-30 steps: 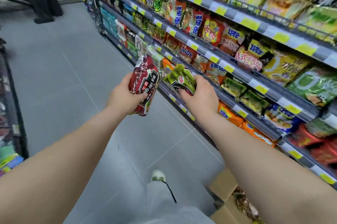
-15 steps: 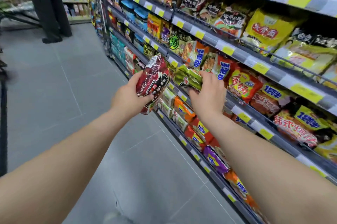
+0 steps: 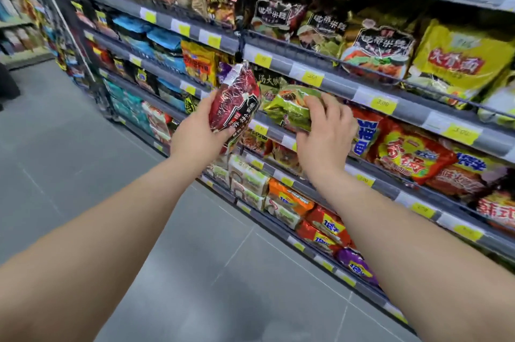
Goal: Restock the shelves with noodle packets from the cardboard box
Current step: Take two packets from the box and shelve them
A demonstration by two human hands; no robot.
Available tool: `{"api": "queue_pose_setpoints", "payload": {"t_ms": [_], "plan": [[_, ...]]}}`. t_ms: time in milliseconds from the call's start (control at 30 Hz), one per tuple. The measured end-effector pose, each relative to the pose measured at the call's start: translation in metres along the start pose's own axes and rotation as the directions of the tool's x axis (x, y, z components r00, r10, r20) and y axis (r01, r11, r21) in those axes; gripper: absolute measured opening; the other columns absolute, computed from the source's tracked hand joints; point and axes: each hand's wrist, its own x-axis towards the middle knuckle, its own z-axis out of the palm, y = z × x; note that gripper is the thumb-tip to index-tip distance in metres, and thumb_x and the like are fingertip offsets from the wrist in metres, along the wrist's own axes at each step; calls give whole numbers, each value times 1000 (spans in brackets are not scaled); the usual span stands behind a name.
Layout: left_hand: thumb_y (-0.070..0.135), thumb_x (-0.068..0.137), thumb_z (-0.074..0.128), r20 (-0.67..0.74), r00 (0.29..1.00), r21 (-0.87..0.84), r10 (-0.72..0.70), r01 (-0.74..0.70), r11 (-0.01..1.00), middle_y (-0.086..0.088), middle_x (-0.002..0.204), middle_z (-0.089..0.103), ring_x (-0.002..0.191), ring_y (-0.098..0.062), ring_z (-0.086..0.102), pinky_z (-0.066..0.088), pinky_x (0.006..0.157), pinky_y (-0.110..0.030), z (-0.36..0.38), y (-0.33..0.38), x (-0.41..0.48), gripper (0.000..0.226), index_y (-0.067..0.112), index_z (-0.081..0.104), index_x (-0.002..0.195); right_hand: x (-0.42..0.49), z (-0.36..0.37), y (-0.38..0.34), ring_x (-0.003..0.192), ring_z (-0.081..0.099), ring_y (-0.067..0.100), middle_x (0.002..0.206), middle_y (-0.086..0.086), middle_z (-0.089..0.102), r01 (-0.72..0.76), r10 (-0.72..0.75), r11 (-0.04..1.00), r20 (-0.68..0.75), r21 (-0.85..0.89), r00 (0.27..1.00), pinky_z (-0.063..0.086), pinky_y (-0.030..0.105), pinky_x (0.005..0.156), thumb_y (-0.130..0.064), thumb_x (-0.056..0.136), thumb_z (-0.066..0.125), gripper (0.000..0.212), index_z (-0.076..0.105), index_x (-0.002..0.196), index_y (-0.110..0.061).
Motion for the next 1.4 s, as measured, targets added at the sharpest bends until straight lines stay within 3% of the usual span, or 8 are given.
{"api": "queue_pose_setpoints", "payload": {"t_ms": [167, 367, 533, 767, 867, 1067, 1300, 1400], "plan": [[39, 88, 63, -93, 984, 10, 151, -150, 989, 1, 127, 58, 100, -27, 61, 44, 66, -32, 14, 12, 83, 75, 43, 16, 146, 64, 37, 2, 121, 38, 40, 137, 14, 44, 33, -40, 996, -87, -83, 995, 29, 54, 101, -5, 65, 71, 63, 52, 123, -19], [29, 87, 65, -207, 898, 116, 389, -372, 921, 3, 129, 56, 109, -24, 57, 49, 80, -39, 27, 30, 164, 71, 34, 26, 146, 134, 76, 9, 109, 33, 33, 127, 15, 51, 72, -103, 988, -235, -139, 966, 33, 51, 94, 4, 53, 63, 64, 52, 112, -19], [20, 85, 66, -250, 825, 241, 507, -454, 858, -3, 127, 57, 104, -30, 58, 49, 79, -44, 32, 36, 222, 70, 27, 31, 145, 171, 93, 15, 111, 29, 32, 128, 17, 50, 71, -110, 985, -260, -156, 959, 28, 52, 97, 2, 56, 63, 58, 55, 111, -17], [17, 83, 66, -198, 724, 145, 661, -645, 750, -3, 129, 56, 105, -31, 58, 47, 87, -46, 48, 40, 309, 70, 27, 33, 143, 200, 133, 4, 110, 31, 32, 126, 17, 51, -93, -3, 970, -395, -225, 918, 28, 48, 95, 3, 54, 60, 63, 47, 111, -20], [16, 82, 68, -141, 670, 91, 729, -724, 684, -6, 127, 57, 101, -34, 58, 48, 83, -49, 55, 40, 337, 69, 25, 35, 142, 204, 151, -8, 110, 32, 33, 126, 17, 51, -206, 74, 942, -435, -265, 897, 26, 48, 95, 6, 53, 64, 67, 43, 111, -20], [20, 83, 68, -61, 575, 41, 816, -815, 578, -6, 129, 55, 103, -35, 58, 48, 82, -48, 65, 21, 372, 70, 25, 33, 143, 206, 168, -25, 116, 31, 34, 130, 16, 48, -318, 142, 874, -431, -368, 891, 24, 49, 100, 6, 54, 68, 71, 41, 115, -17], [21, 82, 68, 30, 403, 293, 915, -879, 377, -15, 122, 51, 103, -39, 47, 38, 83, -47, 46, 9, 409, 60, 26, 46, 137, 219, 162, -40, 120, 37, 41, 132, 21, 48, -451, 186, 730, -485, -513, 854, 25, 57, 106, 8, 66, 52, 55, 51, 114, -17], [11, 85, 58, 74, 398, 414, 915, -846, 335, -13, 127, 48, 106, -37, 43, 33, 85, -44, 36, 14, 412, 61, 28, 40, 141, 225, 157, -47, 110, 32, 33, 124, 20, 50, -515, 242, 687, -507, -512, 827, 28, 53, 100, 5, 66, 48, 55, 53, 115, -22]]}}
